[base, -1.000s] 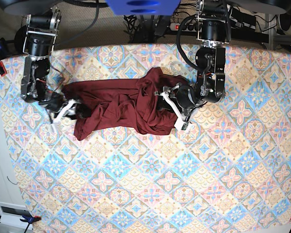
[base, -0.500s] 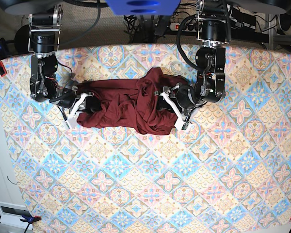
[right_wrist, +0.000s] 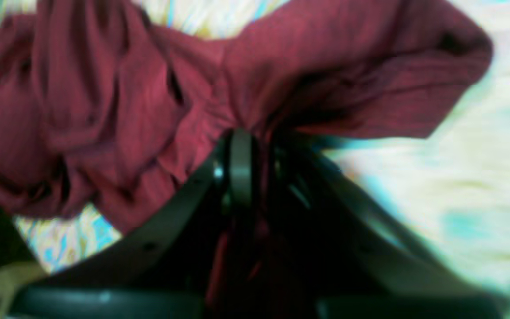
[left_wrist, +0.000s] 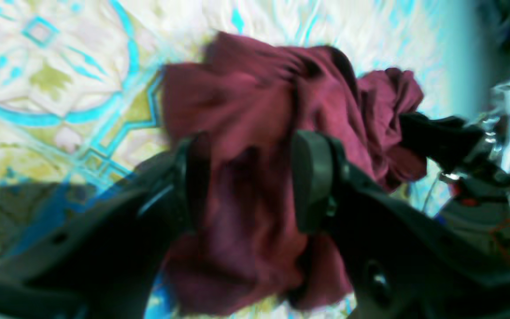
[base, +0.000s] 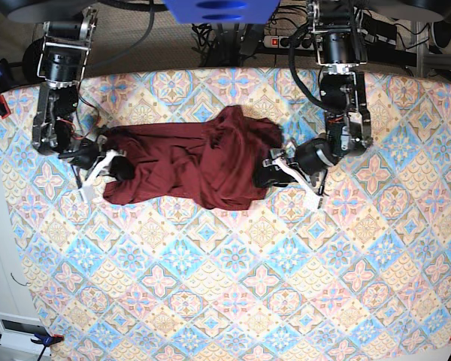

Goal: Layout the t-shirt on the table in an organized manner, then fold the t-shirt properly
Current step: 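Push the shirt ends inward with both grippers to compact it, then fold the shirt end with the right gripper over toward the left gripper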

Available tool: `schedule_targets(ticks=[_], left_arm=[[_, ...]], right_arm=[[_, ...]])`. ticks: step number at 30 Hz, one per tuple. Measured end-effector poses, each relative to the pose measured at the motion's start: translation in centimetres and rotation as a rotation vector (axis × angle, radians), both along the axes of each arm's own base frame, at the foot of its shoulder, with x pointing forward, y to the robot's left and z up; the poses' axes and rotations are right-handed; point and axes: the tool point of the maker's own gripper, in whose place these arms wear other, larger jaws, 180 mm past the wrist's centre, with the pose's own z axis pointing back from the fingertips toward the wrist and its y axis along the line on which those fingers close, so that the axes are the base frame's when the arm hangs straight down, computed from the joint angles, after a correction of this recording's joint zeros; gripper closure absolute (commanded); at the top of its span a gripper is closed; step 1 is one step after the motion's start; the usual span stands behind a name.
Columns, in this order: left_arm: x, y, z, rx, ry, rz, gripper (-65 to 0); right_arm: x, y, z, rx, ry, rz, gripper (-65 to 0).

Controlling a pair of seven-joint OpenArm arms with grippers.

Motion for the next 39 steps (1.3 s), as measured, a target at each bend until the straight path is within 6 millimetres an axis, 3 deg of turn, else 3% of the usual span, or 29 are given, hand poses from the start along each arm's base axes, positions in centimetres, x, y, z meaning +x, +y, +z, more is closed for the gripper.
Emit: schedule_targets(ticks=[4,9,17,19,22,27,31,36,39], left_arm=[[0.2,0.9,1.2,-0.069,-0.019,0.008,-27.6],[1.0,3.7,2.3,-0.126,-0.040,0.099,-27.6],[-0.5,4.4,0.9,-0.105,-0.001,0.101,-27.6],[-0.7,4.5,0.7,-0.102,0.007,0.100,-27.6],[-0.9,4.6,0.5,-0.099,0.013,0.102,-27.6],[-1.5,4.3,-0.7,-0.030,0.036,0.073,-27.6],[-2.3,2.1,-1.7,0.020,0.056,-0.011,-27.6],[-3.0,0.2,-2.5,0.066,0.065,-0.076,-27.6],[-3.6,-0.8,-3.3,0.121,0.074,-0.119,-27.6]], right_arm=[[0.1,-1.5,0.9,-0.056,-0.019,0.005,-0.2],[1.3,-0.9,3.8,-0.077,-0.116,0.036,-0.2],[2.4,1.1,9.4,-0.138,-0.299,0.118,-0.2],[1.5,2.2,9.7,-0.143,-0.319,0.161,-0.2],[-0.1,4.4,8.6,-0.169,-0.284,0.246,-0.2],[-1.1,11.1,9.9,-0.073,-0.350,0.386,-0.2],[-2.5,15.2,8.6,-0.041,-0.312,0.475,-0.2],[-0.5,18.7,10.3,-0.105,-0.408,0.571,-0.2],[-1.1,21.2,9.7,-0.157,-0.413,0.647,-0.2]])
